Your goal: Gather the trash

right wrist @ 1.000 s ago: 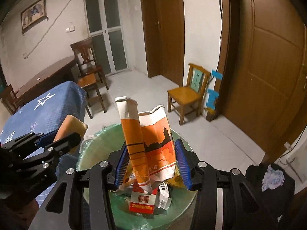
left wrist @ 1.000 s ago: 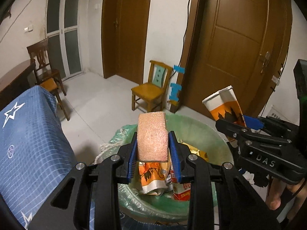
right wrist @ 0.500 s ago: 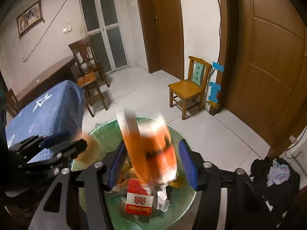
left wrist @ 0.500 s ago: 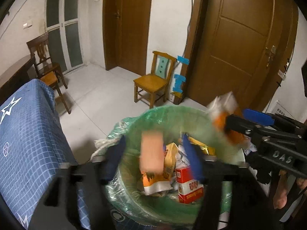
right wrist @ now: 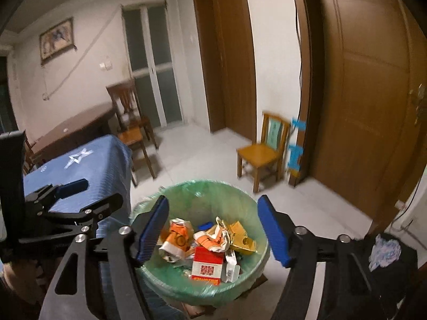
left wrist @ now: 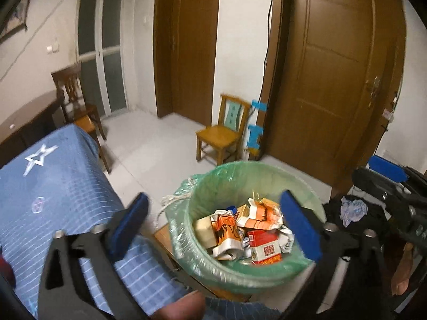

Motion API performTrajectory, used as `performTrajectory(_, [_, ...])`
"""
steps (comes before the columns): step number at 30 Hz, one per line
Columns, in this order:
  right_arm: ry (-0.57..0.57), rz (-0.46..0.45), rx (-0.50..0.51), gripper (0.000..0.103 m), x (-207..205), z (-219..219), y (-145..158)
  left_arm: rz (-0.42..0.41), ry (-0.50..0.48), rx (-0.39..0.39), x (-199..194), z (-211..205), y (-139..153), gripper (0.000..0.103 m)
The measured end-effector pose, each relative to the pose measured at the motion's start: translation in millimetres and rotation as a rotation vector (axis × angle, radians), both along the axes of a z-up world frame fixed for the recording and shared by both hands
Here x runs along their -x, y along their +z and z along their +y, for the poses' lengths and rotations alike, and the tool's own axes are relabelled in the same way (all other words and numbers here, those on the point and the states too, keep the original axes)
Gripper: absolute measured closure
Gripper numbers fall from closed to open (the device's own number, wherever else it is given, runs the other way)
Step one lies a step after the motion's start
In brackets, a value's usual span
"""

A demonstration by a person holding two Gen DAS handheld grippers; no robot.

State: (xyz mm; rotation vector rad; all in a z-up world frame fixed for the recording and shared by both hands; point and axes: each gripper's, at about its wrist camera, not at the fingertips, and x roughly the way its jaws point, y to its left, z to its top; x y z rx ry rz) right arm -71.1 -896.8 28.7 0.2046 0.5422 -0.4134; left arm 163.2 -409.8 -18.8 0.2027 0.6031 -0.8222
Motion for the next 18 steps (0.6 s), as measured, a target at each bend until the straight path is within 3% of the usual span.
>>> performTrajectory(8, [-0.02, -0.169, 0.119, 0.017, 104, 96, 10, -0.132, -0.038, 0.087, 77, 72, 21, 0.006])
performTrajectory(10, [-0.019, -0.19, 0.126, 0.014, 126, 115, 6, -0.119, -0.049, 0.102, 91, 90, 21, 0.006])
performTrajectory(18, [0.066, -0.184, 0.107, 0.007, 186, 151, 5, -0.152, -0.077, 0.117, 128, 121, 18, 0.006])
